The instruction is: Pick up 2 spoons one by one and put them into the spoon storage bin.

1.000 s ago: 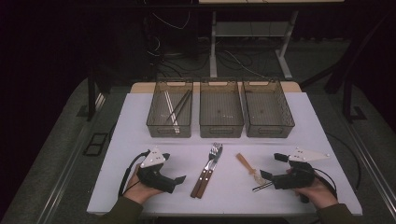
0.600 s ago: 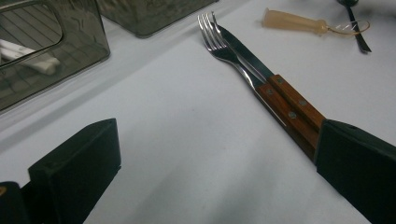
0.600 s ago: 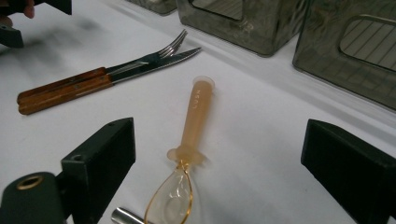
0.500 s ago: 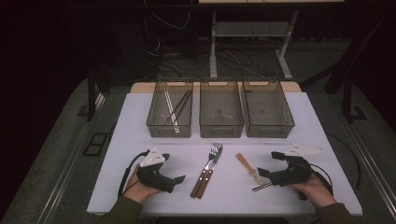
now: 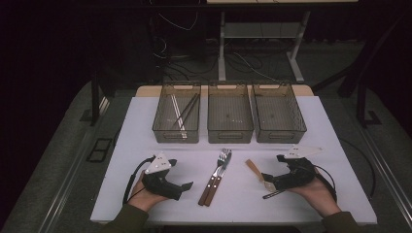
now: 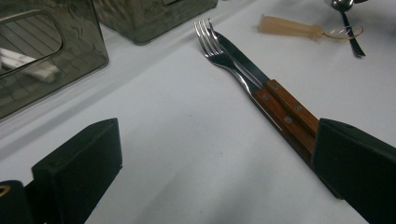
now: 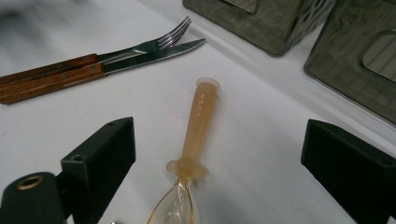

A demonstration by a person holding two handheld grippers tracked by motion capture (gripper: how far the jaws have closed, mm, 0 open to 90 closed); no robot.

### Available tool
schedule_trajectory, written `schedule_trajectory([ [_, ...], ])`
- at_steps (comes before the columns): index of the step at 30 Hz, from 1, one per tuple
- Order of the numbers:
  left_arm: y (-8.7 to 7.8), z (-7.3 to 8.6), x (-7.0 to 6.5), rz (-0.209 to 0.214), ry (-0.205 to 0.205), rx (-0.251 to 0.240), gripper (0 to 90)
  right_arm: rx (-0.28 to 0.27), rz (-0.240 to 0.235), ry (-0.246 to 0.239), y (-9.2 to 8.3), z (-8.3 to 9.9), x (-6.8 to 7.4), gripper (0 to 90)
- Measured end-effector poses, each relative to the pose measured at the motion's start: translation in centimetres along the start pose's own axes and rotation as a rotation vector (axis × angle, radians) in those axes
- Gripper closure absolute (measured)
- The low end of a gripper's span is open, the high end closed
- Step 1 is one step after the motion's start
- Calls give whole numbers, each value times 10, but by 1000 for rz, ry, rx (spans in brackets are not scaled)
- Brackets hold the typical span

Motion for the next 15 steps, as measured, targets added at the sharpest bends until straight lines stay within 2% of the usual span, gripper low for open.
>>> schedule_trajectory([
  [2, 1, 0, 0, 5, -3, 4, 0, 8, -21, 1, 4, -2, 1, 165],
  [6, 1, 0, -1, 8, 0, 5, 0, 20, -13, -2, 13, -7, 1, 169],
  [11, 1, 0, -2, 6, 4, 5, 0, 30, -26, 3, 21, -14, 1, 223],
  [15, 2, 1, -4, 14, 12, 17, 0, 68, -31, -8, 31, -17, 1, 238],
])
Point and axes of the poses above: each handheld gripper's, and its own axes: y roughly forward along the jaws, z roughly out of its underside, x roughly to its left, the point moved 7 cm from there along y, roughly forward along the jaws, and after that the axes turned 6 degrees about -z, right-handed, at the moved point
